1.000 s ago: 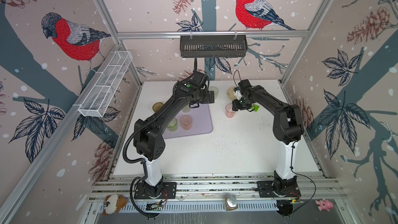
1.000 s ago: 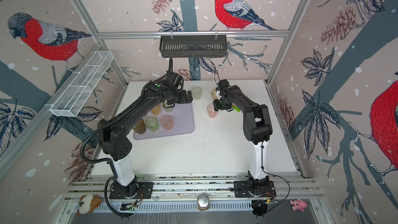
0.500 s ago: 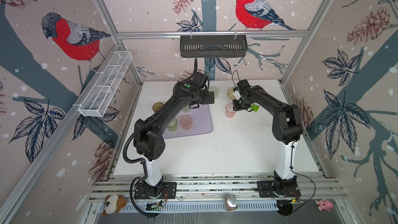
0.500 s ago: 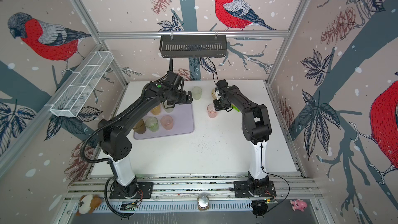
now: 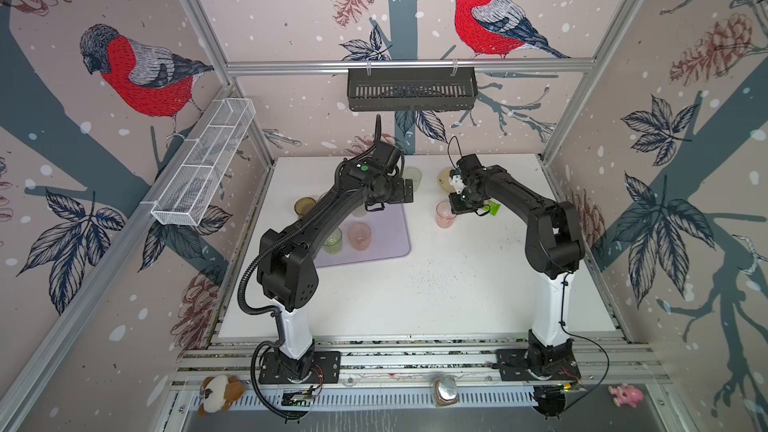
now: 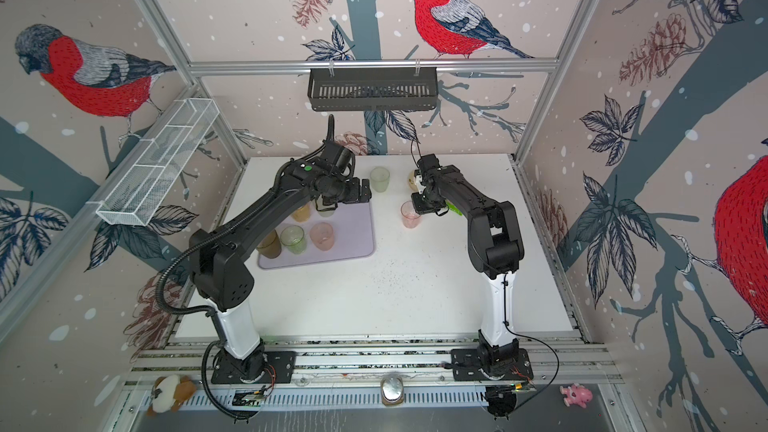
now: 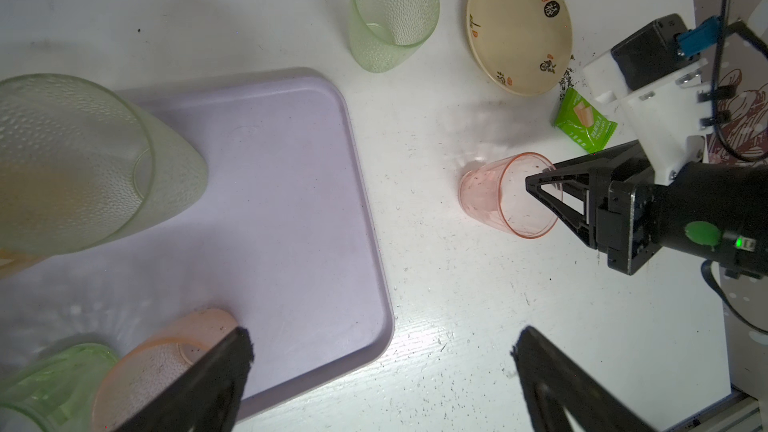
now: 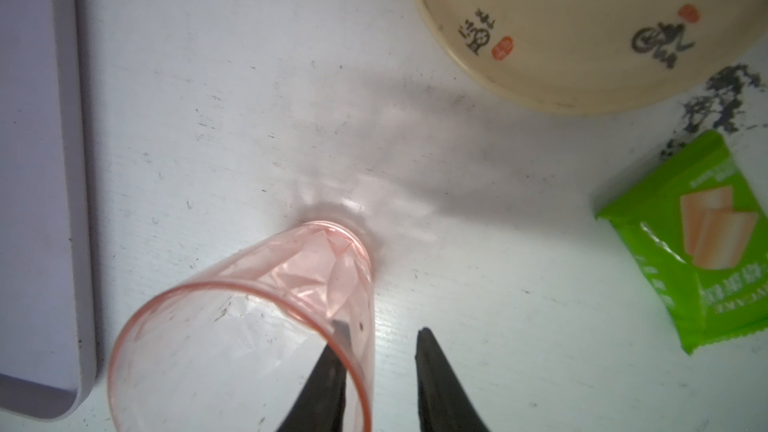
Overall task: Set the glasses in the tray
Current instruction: 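Close the right gripper on the rim of the pink clear cup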
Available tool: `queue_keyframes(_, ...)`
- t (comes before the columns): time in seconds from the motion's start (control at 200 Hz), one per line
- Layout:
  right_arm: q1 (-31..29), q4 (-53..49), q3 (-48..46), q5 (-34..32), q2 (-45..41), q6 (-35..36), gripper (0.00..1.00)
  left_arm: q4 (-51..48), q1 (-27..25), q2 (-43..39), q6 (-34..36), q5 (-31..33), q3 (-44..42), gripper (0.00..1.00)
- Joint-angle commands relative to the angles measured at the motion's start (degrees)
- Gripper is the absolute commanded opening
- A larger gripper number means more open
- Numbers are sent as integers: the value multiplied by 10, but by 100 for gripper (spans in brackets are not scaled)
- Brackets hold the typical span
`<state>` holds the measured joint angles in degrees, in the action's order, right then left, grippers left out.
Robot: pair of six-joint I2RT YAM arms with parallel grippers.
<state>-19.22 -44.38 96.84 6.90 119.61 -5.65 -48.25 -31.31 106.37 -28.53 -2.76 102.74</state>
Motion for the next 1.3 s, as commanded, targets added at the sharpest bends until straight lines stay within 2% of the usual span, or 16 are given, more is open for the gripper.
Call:
queue_keyframes(0.0,-2,-4,0,-7,-6,7,28,10,0,-5,-3,9,-3,99)
queue_keyframes(0.63,-3,-2,-7,-14,-16,8,18,17,0,-9,-5,8,-14,99)
queue_keyframes(1.296,-5,10,-18,-20,-27,9,13,19,-1,-8,-5,5,-16,99)
